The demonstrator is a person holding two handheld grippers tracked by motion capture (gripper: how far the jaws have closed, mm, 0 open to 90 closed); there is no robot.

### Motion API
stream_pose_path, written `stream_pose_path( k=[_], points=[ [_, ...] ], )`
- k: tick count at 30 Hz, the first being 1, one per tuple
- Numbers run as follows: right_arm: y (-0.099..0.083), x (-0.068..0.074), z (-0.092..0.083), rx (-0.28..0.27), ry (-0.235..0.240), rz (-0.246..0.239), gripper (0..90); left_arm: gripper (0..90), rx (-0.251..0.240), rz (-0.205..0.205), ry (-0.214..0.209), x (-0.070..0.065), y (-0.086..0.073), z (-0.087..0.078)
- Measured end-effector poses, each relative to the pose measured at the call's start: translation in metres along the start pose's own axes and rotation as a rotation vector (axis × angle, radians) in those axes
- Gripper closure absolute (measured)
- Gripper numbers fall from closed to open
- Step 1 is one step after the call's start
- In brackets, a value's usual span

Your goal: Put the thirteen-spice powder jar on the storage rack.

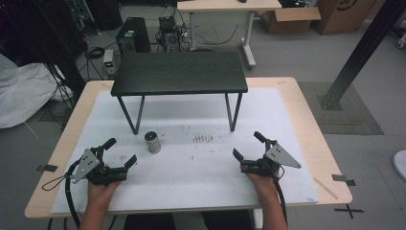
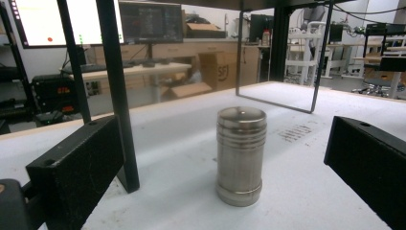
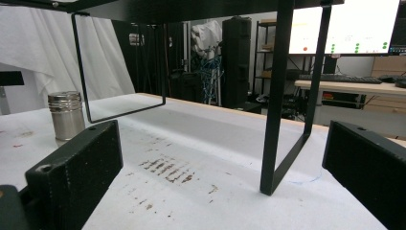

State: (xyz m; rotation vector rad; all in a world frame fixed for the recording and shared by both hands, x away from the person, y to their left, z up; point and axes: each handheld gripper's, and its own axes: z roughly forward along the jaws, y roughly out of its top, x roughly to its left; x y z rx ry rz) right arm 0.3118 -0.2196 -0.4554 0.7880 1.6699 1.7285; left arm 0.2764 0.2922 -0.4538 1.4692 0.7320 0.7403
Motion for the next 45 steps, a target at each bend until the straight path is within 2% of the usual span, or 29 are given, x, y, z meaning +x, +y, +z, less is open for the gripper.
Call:
stream_pose_path(
  k=[13,17,20,25,28,31,34,36,45],
  points=[
    [0.0,0.0,0.0,-0.003,0.001,-0.002,0.0,0.3,0.008,0.002,-0.002,0.0,0.0,0.001],
    [0.0,0.0,0.0,-0.005,0.004,-0.002,0.0,0.2,0.002,-0.016,-0.003,0.002,0.0,0.0],
    [0.0,0.0,-0.001,-0.009,0.006,-0.001,0.0,0.2,-0.017,-0.048,0.008,0.005,0.0,-0.002],
    [0.0,0.0,-0.001,-0.008,0.008,0.0,0.0,0.2,-0.026,-0.053,0.012,0.005,0.001,-0.005],
    [0.0,-0.001,-0.001,-0.007,0.008,0.003,0.0,0.2,-0.036,-0.046,0.009,0.004,0.004,-0.007],
    [0.0,-0.001,-0.001,-0.008,0.008,0.002,0.0,0.2,-0.042,-0.039,-0.013,0.004,0.012,-0.008],
    [0.0,-0.001,-0.001,-0.007,0.008,0.003,0.0,0.2,-0.02,-0.034,-0.036,0.005,0.02,-0.005],
    [0.0,-0.001,-0.001,-0.007,0.008,0.002,0.0,0.2,0.0,-0.039,-0.036,0.007,0.025,-0.003],
    [0.0,-0.001,-0.001,-0.009,0.009,0.002,0.0,0.2,0.028,-0.043,-0.068,0.012,0.039,0.002]
  ],
)
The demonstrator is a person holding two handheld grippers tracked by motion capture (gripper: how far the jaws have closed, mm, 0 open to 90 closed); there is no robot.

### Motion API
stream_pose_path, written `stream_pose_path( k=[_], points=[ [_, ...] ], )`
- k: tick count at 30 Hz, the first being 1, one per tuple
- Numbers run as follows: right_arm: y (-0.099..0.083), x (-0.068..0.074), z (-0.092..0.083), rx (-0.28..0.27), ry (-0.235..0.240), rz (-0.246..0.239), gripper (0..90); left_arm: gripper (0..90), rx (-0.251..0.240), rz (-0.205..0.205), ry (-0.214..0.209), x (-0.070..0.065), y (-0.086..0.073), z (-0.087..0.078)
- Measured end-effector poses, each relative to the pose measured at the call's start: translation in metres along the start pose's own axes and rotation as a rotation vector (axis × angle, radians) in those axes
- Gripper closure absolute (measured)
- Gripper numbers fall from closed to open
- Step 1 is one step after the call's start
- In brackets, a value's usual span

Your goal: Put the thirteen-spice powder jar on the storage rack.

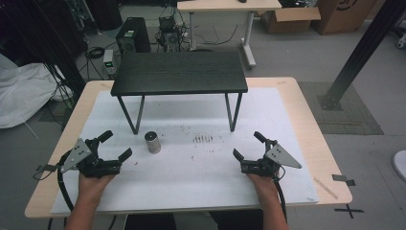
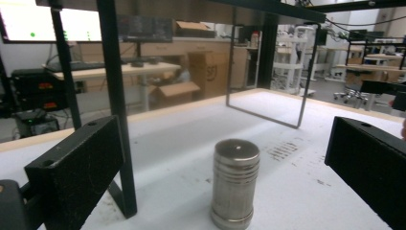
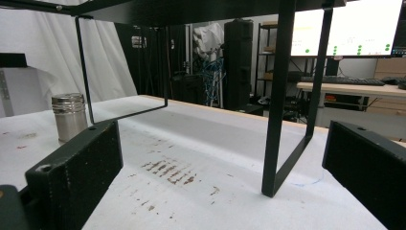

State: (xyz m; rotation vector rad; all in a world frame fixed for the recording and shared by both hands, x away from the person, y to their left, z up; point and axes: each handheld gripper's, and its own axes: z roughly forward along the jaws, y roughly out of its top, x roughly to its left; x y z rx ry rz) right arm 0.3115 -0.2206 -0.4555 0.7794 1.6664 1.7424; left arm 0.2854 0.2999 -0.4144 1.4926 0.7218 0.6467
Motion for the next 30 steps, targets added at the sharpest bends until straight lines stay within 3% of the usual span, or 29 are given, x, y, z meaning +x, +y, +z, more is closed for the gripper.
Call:
stream_pose_path(
  k=[3,7,16,25,30],
  points=[
    [0.0,0.0,0.0,0.0,0.0,0.003,0.0,0.2,0.053,-0.007,-0.033,0.002,0.006,0.007],
    [0.0,0.0,0.0,-0.003,0.001,0.006,0.0,0.3,0.083,0.006,-0.038,0.003,0.01,0.012],
    [0.0,0.0,0.0,-0.001,0.002,0.006,0.0,0.2,0.107,0.043,-0.043,0.002,0.023,0.02],
    [0.0,-0.001,0.0,0.001,0.003,0.005,0.0,0.2,0.137,0.008,-0.08,0.008,0.035,0.028],
    [0.0,-0.001,0.0,0.001,0.004,0.006,0.0,0.3,0.172,0.034,-0.069,0.008,0.038,0.034]
  ],
)
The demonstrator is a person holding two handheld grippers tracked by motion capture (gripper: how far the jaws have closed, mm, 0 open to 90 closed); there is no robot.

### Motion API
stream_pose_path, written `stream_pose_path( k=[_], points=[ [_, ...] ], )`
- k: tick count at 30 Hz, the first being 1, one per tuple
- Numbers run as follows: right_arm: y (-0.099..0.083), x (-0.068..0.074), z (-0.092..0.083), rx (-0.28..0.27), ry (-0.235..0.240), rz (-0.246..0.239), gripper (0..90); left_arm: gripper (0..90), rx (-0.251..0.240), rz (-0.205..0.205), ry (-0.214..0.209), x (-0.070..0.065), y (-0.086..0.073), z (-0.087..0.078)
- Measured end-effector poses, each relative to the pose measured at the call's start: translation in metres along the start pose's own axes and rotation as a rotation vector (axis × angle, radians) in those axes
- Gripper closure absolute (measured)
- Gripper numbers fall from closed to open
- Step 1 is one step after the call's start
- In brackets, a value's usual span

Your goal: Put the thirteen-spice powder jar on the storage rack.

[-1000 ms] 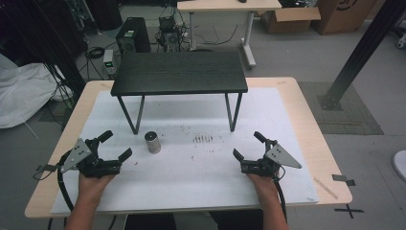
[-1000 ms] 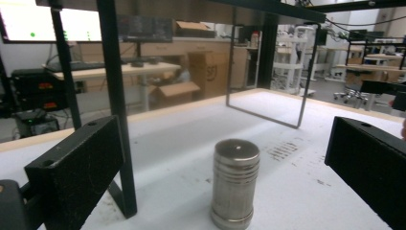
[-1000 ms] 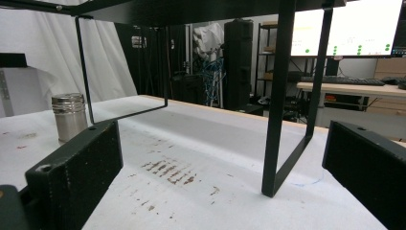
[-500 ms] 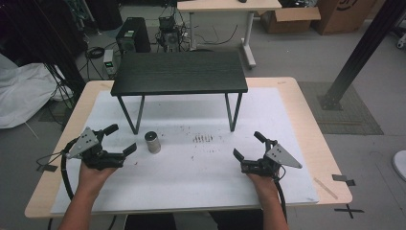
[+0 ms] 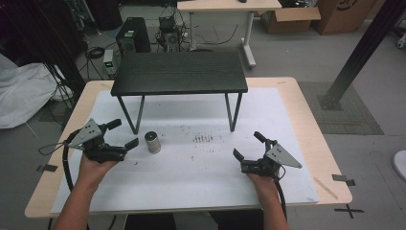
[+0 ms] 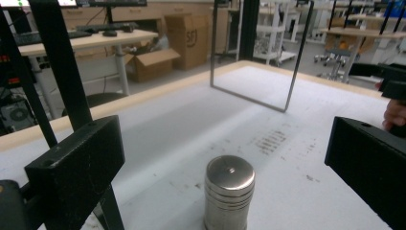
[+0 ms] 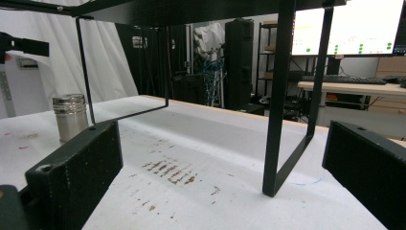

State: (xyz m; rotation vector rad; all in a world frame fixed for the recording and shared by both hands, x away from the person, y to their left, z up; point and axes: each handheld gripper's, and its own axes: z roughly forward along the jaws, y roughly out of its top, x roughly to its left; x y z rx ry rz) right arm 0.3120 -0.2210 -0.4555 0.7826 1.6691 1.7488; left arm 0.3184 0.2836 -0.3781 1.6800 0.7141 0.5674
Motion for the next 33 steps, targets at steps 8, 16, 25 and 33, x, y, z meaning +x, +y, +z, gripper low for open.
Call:
stream_pose_path(
  k=[8,16,25,33],
  points=[
    [0.0,0.0,0.0,0.0,0.002,0.001,0.0,0.3,0.044,0.024,-0.013,-0.001,0.005,0.01],
    [0.0,0.0,0.0,0.002,0.002,0.0,0.0,0.3,0.077,0.003,-0.029,0.002,0.012,0.021],
    [0.0,0.0,0.0,0.003,0.003,0.001,0.0,0.6,0.124,0.017,-0.052,0.002,0.021,0.03],
    [0.0,0.0,0.0,0.003,0.002,0.002,0.0,0.9,0.199,0.037,-0.065,0.001,0.015,0.044]
  ],
)
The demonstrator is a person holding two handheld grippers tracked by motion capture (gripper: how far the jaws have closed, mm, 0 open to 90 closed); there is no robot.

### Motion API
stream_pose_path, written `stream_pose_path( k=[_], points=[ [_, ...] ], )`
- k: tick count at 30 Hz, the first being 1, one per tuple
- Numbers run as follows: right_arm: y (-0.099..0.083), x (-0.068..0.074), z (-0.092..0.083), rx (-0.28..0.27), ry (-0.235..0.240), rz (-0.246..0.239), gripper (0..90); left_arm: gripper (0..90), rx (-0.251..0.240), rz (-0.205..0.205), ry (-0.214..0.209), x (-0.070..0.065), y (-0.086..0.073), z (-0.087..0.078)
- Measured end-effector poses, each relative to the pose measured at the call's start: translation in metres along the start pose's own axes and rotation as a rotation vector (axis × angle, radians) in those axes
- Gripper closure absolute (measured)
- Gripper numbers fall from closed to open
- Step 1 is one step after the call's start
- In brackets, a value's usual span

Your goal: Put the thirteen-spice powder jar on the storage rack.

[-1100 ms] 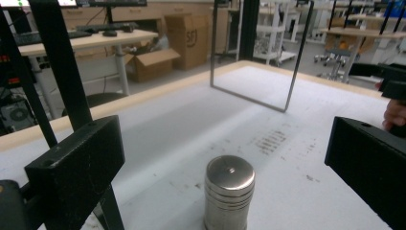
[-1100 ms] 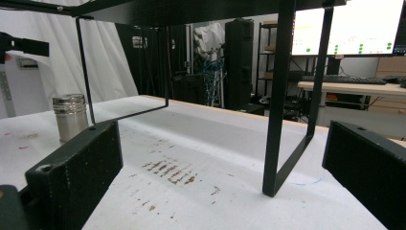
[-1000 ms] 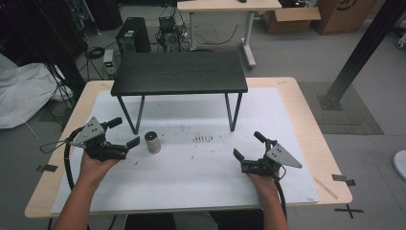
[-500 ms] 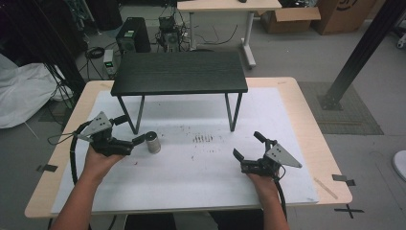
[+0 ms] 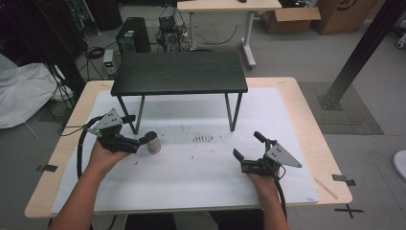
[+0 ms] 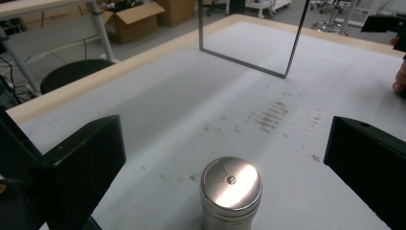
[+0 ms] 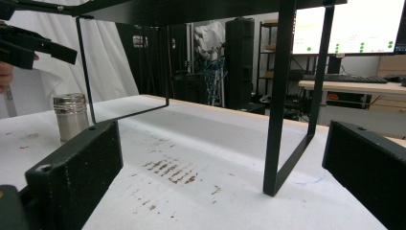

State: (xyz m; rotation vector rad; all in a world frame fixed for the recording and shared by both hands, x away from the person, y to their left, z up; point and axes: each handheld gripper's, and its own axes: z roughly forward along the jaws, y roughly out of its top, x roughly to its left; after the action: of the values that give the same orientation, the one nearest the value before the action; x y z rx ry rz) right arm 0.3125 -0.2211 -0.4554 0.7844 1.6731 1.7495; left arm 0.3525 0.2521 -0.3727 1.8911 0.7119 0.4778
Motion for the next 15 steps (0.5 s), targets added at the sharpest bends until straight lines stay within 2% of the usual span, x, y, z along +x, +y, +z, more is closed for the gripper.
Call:
stream_pose_path(
  k=[8,12,15],
  points=[
    [0.0,0.0,0.0,0.002,0.0,0.001,0.0,0.8,0.046,-0.005,-0.016,0.001,-0.004,0.009],
    [0.0,0.0,0.0,0.003,0.0,0.001,0.0,0.8,0.088,0.003,-0.025,0.001,-0.007,0.014],
    [0.0,0.0,0.0,0.003,0.0,0.002,0.0,1.0,0.093,0.003,-0.029,0.001,-0.008,0.016]
  ],
)
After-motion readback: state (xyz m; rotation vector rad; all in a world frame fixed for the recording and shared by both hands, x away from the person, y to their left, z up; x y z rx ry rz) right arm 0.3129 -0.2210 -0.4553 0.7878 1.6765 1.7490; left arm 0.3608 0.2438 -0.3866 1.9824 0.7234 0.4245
